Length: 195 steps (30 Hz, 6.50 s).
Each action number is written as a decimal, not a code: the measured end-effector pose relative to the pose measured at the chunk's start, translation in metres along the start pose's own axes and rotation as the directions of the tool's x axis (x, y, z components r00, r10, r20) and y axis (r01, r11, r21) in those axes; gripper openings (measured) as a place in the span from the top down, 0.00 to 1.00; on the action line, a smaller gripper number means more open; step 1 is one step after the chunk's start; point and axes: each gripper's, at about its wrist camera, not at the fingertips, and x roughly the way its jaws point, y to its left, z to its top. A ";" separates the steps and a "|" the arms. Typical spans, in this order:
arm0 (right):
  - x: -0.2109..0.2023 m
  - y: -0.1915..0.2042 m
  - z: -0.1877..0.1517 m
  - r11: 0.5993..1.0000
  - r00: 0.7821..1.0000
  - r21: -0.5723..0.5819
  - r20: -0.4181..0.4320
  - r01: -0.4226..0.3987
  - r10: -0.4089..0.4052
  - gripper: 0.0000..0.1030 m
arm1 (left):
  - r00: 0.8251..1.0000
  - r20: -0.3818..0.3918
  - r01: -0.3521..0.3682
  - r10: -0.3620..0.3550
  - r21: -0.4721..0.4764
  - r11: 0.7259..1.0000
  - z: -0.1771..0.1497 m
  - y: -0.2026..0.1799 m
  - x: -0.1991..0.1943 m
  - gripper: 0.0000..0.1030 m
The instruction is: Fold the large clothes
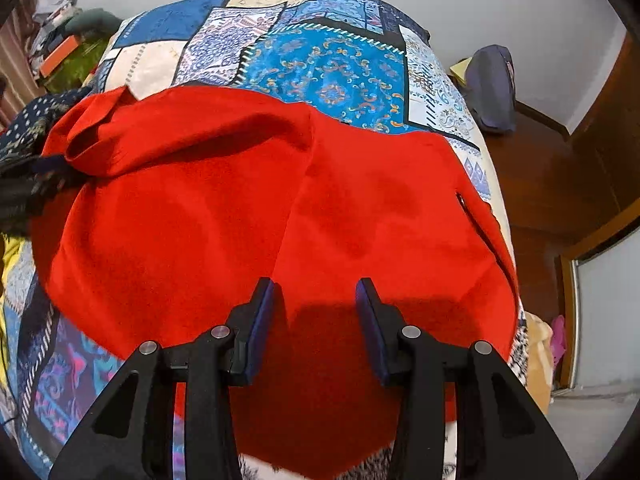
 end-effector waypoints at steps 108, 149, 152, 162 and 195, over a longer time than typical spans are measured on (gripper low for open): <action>0.002 0.174 0.012 0.963 0.972 -0.132 -0.004 -0.233 0.234 0.35 | 0.859 0.510 0.243 -0.042 -0.334 0.911 -0.042 0.062 -0.201 0.90; -0.075 0.055 0.000 0.985 0.968 0.028 0.193 -0.171 0.162 0.35 | 0.997 0.063 0.043 -0.047 0.049 0.998 -0.092 -0.045 -0.089 0.37; -0.033 0.059 -0.011 0.987 0.982 0.033 0.106 -0.160 0.155 0.35 | 0.996 0.054 0.066 -0.068 0.029 0.997 -0.110 -0.040 -0.074 0.37; 0.008 0.006 -0.071 0.981 0.990 0.134 0.000 -0.142 0.144 0.30 | 0.999 0.045 0.018 -0.022 0.087 0.996 -0.157 -0.038 -0.078 0.20; -0.024 -0.004 -0.018 0.932 0.953 0.213 0.134 -0.294 0.271 0.28 | 0.973 0.095 0.221 -0.209 -0.138 0.965 -0.083 0.012 -0.070 0.17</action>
